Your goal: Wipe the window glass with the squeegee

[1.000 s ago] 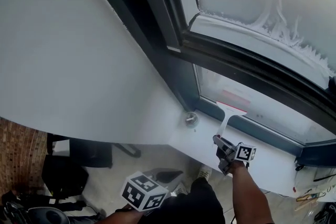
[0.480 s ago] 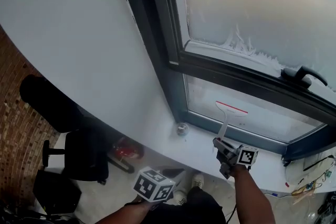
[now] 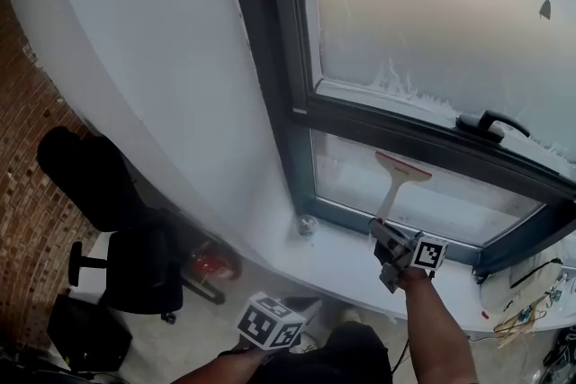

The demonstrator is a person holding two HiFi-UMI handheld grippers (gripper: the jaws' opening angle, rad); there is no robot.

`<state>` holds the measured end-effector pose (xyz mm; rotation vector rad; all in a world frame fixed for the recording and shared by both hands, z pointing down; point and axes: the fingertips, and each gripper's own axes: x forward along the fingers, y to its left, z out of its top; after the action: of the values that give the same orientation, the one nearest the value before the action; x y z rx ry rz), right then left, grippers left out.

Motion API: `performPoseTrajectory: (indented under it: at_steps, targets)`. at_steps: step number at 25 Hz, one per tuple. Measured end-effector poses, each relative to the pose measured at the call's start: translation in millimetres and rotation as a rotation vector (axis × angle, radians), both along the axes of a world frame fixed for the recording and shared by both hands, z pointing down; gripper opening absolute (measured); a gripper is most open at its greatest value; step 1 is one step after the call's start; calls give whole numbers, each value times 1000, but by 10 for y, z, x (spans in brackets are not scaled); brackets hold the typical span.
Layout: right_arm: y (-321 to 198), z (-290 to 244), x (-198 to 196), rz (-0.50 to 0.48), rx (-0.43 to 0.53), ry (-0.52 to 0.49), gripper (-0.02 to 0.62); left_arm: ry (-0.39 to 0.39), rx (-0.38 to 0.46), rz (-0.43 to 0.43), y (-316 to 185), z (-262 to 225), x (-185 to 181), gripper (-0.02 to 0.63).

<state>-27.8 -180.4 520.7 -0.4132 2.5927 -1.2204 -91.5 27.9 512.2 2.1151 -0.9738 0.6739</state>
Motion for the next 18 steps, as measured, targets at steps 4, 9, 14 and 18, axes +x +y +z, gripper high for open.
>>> performPoseTrajectory:
  at_steps: [4, 9, 14, 18]
  targets:
    - [-1, -48, -20, -8, 3, 25, 84, -3, 15, -33, -32, -104, -26, 0]
    - [-63, -116, 55, -18, -16, 17, 83, 20, 43, -72, -208, -273, 81, 0]
    - [-86, 12, 80, -82, -35, 31, 83, 24, 35, -97, -303, -258, 166, 0]
    - [-109, -2, 73, -104, -61, 5, 83, 17, 25, -115, -349, -250, 204, 0]
